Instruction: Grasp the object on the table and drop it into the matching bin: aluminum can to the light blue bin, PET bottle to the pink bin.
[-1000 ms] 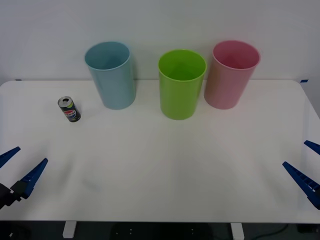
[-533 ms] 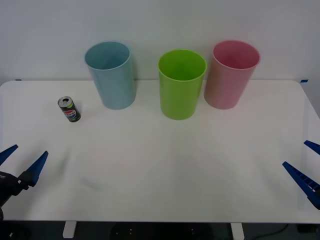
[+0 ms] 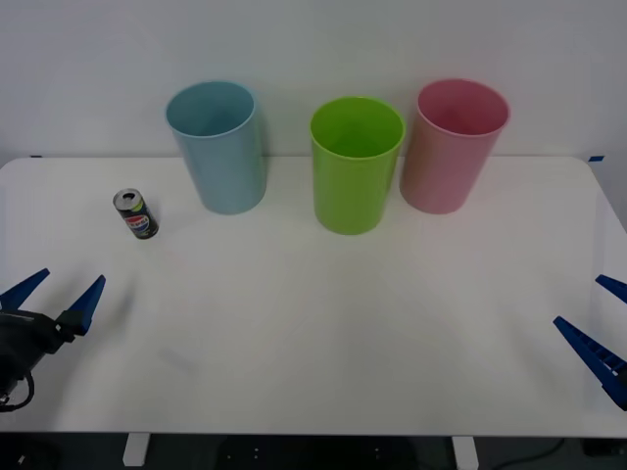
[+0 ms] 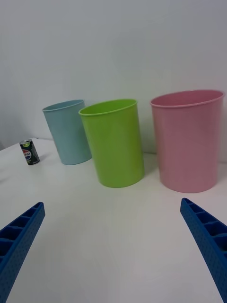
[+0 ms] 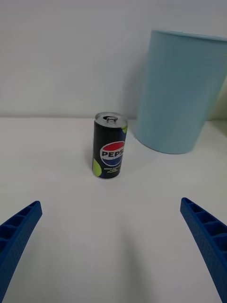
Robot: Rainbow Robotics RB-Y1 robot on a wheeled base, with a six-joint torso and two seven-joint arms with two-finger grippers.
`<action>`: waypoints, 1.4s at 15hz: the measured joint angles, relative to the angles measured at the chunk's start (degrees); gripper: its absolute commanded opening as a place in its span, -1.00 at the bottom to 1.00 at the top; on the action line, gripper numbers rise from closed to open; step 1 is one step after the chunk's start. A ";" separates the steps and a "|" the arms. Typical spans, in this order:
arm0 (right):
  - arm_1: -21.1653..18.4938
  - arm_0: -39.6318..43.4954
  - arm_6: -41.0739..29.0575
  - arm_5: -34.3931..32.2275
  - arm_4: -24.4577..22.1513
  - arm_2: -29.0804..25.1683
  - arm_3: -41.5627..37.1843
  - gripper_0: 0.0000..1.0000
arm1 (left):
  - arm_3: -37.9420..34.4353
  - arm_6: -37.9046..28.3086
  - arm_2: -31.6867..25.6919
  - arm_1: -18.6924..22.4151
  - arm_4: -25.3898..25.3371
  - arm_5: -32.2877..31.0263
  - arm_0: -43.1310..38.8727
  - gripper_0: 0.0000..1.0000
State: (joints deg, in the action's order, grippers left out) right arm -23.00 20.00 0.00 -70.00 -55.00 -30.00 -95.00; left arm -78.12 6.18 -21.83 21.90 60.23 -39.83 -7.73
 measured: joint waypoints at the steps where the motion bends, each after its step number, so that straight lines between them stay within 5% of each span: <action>1: 0.00 0.00 0.00 0.00 0.00 0.00 0.00 1.00 | 0.43 0.26 0.24 -0.29 0.72 1.17 0.84 1.00; 8: 0.00 0.00 0.00 0.00 0.00 0.00 0.00 1.00 | 1.93 1.43 4.46 -1.52 1.49 12.14 5.10 1.00; 21: 0.00 0.00 0.01 0.00 0.00 0.00 0.00 1.00 | 18.08 3.08 4.70 -2.91 5.73 15.40 20.30 1.00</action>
State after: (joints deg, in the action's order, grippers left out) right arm -23.00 20.00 0.01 -70.00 -55.00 -30.00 -95.00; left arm -60.04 9.26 -17.13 18.99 65.96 -24.43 12.57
